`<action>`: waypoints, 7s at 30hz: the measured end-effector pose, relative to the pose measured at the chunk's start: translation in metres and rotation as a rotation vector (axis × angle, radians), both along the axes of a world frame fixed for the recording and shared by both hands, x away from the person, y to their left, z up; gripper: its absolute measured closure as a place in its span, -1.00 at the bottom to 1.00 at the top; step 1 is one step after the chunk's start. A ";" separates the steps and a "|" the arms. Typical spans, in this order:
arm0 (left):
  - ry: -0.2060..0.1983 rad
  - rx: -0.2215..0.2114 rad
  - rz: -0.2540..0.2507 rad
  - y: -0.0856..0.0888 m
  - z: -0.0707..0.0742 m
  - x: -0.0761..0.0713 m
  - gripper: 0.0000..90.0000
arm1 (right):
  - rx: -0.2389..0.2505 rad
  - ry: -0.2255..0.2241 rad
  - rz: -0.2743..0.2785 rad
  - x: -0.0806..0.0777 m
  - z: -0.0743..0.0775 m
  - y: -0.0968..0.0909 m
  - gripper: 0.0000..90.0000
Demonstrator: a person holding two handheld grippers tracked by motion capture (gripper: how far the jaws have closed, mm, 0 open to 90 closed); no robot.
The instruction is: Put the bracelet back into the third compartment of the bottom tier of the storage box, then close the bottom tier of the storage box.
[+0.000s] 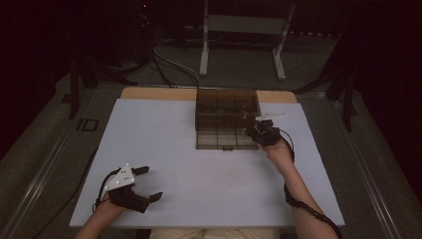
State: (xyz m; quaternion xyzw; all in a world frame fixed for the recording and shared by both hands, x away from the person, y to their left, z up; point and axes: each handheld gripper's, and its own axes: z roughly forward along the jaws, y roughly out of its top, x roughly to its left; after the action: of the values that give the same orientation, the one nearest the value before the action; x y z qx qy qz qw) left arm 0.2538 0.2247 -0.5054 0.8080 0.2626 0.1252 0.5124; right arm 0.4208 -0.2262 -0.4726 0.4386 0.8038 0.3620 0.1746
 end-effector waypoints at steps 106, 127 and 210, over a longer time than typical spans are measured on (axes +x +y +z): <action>0.007 0.003 -0.020 -0.002 0.000 0.001 -0.98 | -0.055 -0.039 -0.072 -0.094 -0.036 0.039 -0.93; 0.008 0.007 -0.027 -0.004 0.000 0.001 -0.98 | -0.018 -0.047 -0.141 -0.097 -0.046 0.054 -0.91; 0.009 0.010 -0.019 -0.004 -0.001 0.002 -0.98 | -0.083 -0.096 -0.075 -0.090 -0.027 0.063 1.00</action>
State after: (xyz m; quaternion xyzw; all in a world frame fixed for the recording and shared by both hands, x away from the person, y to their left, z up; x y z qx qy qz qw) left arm 0.2558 0.2205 -0.5066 0.8136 0.2566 0.1181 0.5082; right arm 0.3311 -0.1635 -0.4999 0.4431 0.7918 0.3420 0.2445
